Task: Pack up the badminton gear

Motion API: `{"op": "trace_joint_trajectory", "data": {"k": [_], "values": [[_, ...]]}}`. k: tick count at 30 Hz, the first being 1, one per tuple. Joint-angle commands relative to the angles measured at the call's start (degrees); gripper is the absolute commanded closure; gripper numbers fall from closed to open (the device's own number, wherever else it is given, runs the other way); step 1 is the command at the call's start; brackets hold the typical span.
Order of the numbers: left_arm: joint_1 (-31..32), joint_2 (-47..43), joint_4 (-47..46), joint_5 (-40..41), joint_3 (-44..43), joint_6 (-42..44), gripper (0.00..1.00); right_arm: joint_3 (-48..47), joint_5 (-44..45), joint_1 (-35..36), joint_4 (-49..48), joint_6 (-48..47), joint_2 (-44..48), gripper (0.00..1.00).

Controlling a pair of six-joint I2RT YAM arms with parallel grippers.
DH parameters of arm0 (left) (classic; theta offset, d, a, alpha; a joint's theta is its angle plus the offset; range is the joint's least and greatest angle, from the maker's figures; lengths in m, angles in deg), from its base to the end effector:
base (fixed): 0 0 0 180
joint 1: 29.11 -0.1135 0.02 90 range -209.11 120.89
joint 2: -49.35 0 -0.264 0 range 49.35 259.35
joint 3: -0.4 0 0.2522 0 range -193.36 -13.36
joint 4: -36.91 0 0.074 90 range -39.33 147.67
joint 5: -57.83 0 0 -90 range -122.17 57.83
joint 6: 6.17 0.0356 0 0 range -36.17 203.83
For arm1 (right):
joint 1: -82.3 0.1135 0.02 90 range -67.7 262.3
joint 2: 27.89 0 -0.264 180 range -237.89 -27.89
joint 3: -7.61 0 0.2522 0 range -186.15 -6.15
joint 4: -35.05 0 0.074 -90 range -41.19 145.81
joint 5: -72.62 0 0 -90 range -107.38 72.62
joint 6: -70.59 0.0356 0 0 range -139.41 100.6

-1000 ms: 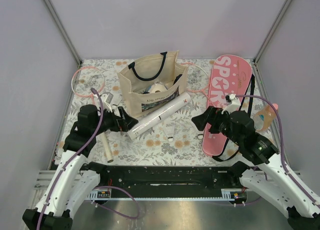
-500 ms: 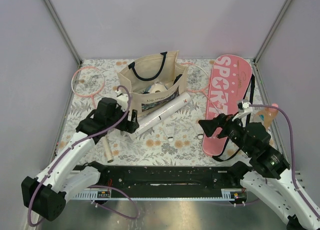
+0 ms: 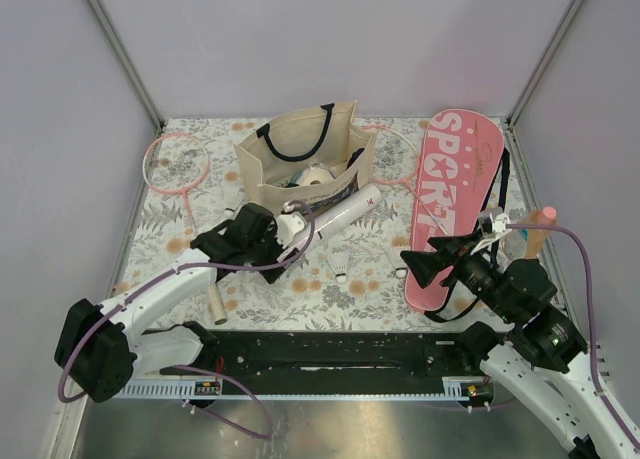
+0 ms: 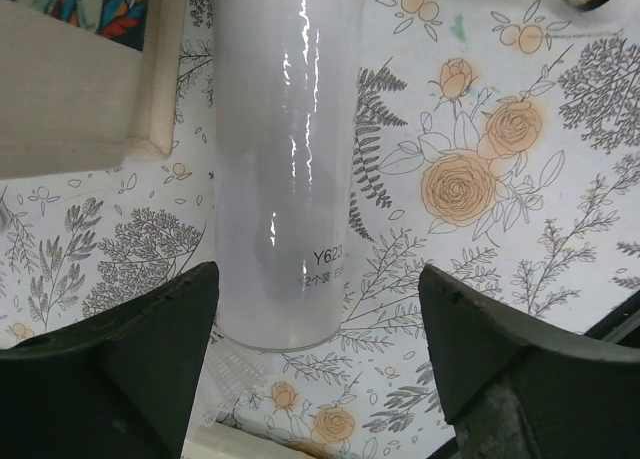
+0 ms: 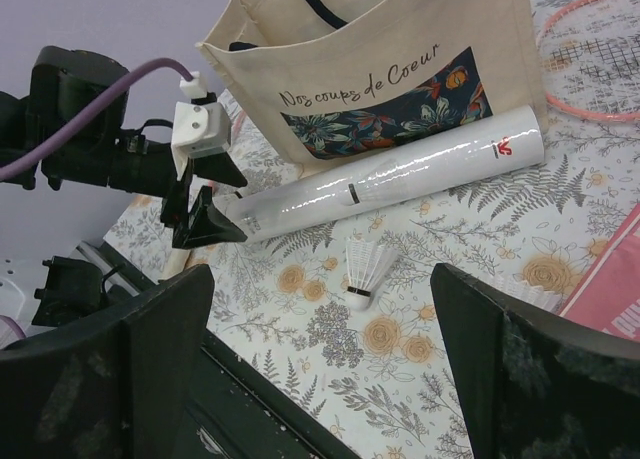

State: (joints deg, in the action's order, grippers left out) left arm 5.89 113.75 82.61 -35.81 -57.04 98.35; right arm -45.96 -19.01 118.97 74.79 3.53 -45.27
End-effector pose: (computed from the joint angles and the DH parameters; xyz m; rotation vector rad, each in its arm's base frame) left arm 0.1811 -0.1296 0.2339 1.0721 2.2605 -0.2285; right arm 0.0643 0.0492 0.3345 -0.2253 1.6818 0.8136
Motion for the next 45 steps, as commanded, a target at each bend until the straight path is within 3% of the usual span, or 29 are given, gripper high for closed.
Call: {"op": "trace_joint_trajectory", "data": {"k": [1,13,20,27,32,39,45], "values": [[0.86,0.81,-5.22,3.38,1.75,5.25,0.15,-0.79,-1.01,-0.19,-1.98,-2.2,0.69,0.0],[0.94,9.07,-5.41,4.52,1.49,8.85,0.17,-0.79,-5.84,-0.37,-1.98,-1.14,-0.81,0.0],[2.17,12.23,-3.56,3.9,0.79,8.42,0.19,1.93,-1.01,-0.28,-2.33,4.91,-0.98,0.01],[3.14,14.44,-1.28,2.06,-0.44,8.86,0.3,4.39,-1.89,-0.28,-4.97,9.83,-1.95,0.01],[3.67,14.09,3.03,-0.22,-3.51,5.52,0.48,7.9,0.04,-0.28,-7.51,17.74,-3.44,0.01],[5.16,5.4,3.3,-3.66,-3.6,0.25,0.59,16.25,-0.74,-0.19,-20.59,28.29,-8.79,0.01],[5.16,2.31,3.3,-3.04,-4.92,-2.57,0.66,18.54,1.27,-0.19,-29.31,31.02,-16.08,0.02]]}}
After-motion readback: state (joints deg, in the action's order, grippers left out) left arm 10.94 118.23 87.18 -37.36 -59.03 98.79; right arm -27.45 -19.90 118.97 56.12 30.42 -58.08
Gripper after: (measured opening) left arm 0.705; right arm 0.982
